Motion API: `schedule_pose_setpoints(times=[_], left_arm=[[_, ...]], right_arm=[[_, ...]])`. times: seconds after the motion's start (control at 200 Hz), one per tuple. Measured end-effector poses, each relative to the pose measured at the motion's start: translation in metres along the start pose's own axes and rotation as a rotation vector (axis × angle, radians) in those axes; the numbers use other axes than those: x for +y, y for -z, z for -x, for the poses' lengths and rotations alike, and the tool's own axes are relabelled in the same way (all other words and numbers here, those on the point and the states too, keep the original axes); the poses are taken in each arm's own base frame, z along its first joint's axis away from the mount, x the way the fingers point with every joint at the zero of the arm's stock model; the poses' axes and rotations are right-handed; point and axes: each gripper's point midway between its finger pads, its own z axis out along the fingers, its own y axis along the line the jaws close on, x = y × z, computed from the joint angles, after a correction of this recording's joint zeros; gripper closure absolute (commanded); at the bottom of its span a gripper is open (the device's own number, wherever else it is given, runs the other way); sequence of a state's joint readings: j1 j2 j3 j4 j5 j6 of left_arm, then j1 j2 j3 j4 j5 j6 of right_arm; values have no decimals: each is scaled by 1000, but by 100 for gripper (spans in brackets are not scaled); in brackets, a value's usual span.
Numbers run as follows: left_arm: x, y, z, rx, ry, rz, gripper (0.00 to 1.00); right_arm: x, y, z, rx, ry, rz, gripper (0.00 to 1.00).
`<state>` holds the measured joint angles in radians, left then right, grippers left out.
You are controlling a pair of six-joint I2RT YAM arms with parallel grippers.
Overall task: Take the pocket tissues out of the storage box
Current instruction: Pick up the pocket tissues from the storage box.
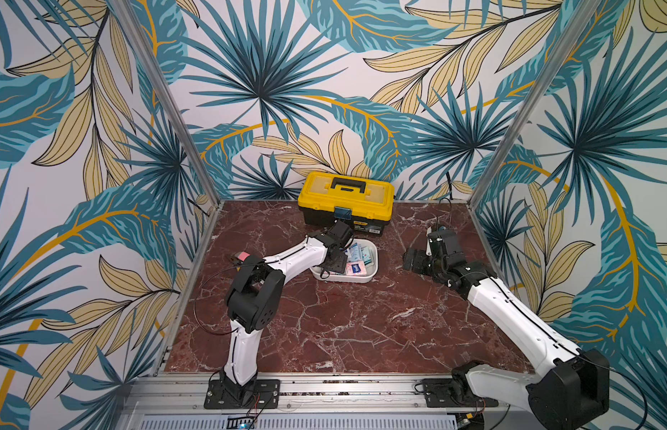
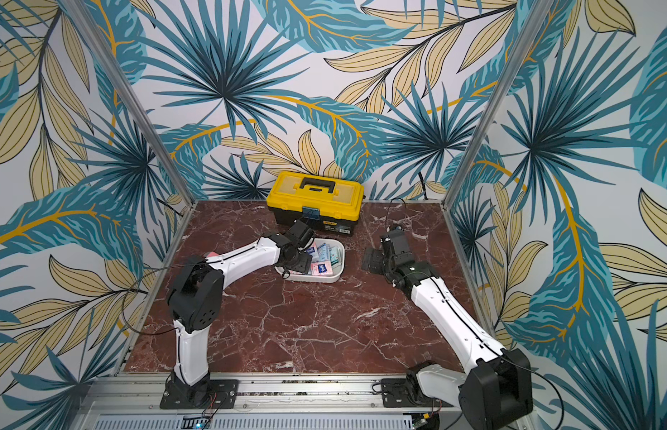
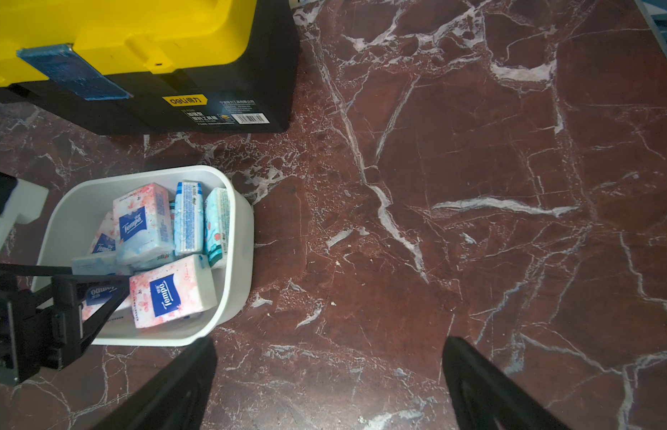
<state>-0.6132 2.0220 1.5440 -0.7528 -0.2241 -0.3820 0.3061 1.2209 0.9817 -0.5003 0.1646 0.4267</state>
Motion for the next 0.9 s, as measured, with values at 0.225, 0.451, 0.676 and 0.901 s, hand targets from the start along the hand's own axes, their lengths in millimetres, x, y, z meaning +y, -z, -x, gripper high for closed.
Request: schedule_pose_setpoints(times=[0.225, 0.451, 0.676, 0.901], left_arm=[[-1, -7, -3, 17, 1, 10, 31], [-1, -6, -2, 13, 1, 17, 44], [0, -1, 1, -1, 3, 14, 49], [-2, 31, 15, -68, 20, -32, 49]], right_arm=[[-1, -9, -6, 29, 1, -14, 1], [-2, -18, -11, 57, -1, -26, 1], [0, -21, -10, 62, -4, -25, 1], [1, -24, -12, 74, -2, -25, 1]])
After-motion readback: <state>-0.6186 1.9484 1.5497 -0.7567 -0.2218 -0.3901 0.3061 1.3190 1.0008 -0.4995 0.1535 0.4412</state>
